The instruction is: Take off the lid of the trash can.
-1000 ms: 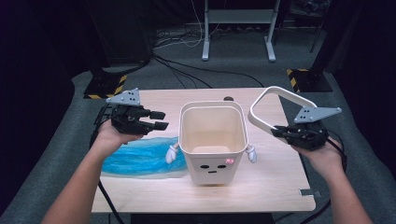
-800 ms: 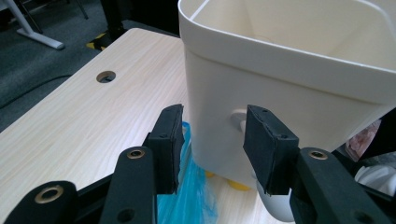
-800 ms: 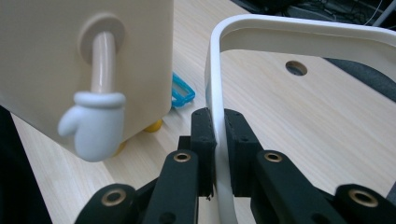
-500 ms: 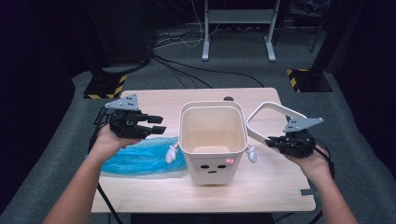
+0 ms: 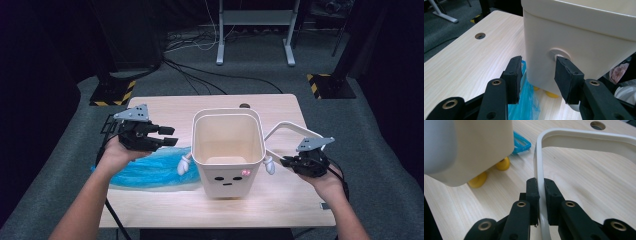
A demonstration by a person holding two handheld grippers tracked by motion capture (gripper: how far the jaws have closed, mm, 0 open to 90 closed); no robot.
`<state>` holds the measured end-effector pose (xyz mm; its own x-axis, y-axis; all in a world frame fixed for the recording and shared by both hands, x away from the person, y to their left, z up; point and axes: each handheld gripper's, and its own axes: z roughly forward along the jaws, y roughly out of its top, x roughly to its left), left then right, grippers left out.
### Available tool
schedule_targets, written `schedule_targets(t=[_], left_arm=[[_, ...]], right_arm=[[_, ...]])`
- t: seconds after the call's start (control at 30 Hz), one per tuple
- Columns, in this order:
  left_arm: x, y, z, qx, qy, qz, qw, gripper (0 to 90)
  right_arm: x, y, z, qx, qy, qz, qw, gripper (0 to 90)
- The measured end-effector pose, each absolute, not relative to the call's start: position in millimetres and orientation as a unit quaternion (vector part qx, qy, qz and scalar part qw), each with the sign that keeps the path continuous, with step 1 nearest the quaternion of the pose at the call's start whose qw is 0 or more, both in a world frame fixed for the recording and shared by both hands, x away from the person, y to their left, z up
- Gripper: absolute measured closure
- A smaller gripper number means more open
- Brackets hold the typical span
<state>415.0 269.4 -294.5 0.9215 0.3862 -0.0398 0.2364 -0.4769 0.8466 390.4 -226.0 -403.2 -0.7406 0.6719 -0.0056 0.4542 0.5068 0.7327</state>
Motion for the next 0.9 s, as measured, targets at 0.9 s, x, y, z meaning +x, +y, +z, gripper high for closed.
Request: schedule_targets(t=[0.9], left_arm=[[413,272,-304,0.855,0.185,0.074,0.479,56.1]], right_arm=[[392,-219,-469,0.363,0.855,0.349,0.128,82.8]])
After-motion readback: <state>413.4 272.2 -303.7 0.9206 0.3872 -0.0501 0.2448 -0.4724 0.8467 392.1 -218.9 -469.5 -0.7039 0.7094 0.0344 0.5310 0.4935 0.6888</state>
